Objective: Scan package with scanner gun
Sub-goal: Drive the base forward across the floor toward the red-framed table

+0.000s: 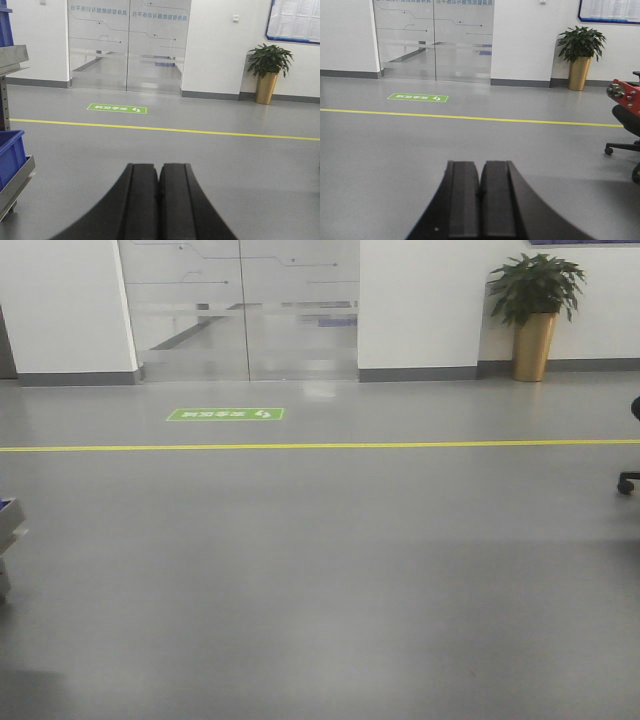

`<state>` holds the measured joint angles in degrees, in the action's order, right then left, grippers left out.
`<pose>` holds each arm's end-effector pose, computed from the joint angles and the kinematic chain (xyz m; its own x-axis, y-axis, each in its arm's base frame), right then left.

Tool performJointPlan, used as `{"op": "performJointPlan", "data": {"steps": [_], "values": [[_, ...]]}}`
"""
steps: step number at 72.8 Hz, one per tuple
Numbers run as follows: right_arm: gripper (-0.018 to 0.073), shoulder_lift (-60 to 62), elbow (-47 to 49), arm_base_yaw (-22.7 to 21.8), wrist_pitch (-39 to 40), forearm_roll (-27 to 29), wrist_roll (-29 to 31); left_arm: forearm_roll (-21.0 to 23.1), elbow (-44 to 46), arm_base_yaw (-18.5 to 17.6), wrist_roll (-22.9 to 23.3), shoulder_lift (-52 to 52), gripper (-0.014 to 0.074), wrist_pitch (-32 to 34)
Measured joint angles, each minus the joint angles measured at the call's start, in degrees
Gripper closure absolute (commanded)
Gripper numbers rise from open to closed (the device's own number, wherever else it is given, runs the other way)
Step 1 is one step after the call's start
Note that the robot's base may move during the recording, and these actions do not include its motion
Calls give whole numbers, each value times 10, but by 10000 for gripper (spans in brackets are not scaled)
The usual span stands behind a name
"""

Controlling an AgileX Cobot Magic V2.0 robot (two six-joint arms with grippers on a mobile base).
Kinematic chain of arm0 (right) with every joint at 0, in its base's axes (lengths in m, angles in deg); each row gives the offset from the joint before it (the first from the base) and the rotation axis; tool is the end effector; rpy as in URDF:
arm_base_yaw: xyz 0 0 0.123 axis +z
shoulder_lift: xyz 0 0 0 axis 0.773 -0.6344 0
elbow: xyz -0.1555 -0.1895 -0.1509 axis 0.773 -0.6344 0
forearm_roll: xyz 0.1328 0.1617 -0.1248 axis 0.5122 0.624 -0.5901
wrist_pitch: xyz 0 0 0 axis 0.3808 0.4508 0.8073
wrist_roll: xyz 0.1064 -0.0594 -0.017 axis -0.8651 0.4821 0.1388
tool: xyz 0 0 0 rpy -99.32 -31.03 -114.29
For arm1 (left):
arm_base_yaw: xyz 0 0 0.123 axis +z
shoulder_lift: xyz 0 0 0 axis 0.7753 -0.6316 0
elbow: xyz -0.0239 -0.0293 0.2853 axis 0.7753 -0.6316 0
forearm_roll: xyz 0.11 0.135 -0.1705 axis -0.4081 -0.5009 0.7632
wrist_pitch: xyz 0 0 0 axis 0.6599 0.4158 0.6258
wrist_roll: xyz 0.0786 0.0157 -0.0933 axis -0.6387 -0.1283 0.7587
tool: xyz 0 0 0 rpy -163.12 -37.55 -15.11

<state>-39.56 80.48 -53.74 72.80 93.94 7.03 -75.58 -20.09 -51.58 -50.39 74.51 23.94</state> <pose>0.0777 -0.0036 0.2065 0.0103 0.0239 -0.9997 0.0486 0.9985 0.0244 0.0778 -0.0010 0.2122 0.0568 -0.0495 -0.9972 0.0160 0.9987 -0.0487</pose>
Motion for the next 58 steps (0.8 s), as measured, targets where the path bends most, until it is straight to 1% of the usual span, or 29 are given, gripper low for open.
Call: {"op": "performJointPlan", "data": {"steps": [58], "values": [[728, 0, 0, 0, 0, 0, 0, 0, 0, 0, 0, 0, 707, 0]]}}
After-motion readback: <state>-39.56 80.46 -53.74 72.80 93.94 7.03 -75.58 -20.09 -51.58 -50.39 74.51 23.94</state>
